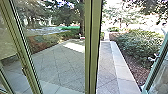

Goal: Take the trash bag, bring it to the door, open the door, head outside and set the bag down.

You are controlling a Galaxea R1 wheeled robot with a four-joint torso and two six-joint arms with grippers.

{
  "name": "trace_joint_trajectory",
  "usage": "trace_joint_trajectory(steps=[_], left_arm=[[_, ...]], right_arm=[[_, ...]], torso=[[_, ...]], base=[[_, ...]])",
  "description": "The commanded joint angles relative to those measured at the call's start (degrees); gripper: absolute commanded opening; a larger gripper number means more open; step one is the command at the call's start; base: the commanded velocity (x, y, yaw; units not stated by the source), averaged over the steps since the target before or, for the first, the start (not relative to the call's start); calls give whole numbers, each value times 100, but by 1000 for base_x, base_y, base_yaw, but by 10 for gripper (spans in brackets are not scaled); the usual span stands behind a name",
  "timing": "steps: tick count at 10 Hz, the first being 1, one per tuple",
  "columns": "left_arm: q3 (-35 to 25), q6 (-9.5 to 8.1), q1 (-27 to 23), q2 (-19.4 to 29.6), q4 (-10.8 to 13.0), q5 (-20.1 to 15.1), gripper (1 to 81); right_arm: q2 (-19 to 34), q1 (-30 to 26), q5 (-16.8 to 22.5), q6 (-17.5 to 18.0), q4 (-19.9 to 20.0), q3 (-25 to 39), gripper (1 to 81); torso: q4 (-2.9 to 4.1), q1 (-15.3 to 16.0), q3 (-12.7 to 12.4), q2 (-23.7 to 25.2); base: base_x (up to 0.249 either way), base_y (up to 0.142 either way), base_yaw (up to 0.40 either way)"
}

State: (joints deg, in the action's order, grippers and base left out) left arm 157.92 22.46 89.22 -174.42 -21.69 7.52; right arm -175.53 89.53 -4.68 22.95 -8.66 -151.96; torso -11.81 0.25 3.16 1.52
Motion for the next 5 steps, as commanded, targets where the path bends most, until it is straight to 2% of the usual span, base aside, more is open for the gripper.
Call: trace_joint_trajectory(steps=[1,5], left_arm=[[11,48,-252,-14,68,-304,10],[11,119,-269,-23,86,-313,10]], right_arm=[[-90,-246,266,-28,-48,88,811],[-99,-194,248,-19,-5,71,811]], torso=[[0,0,0,0],[0,0,0,0]], base=[[0,0,0],[0,0,0]])
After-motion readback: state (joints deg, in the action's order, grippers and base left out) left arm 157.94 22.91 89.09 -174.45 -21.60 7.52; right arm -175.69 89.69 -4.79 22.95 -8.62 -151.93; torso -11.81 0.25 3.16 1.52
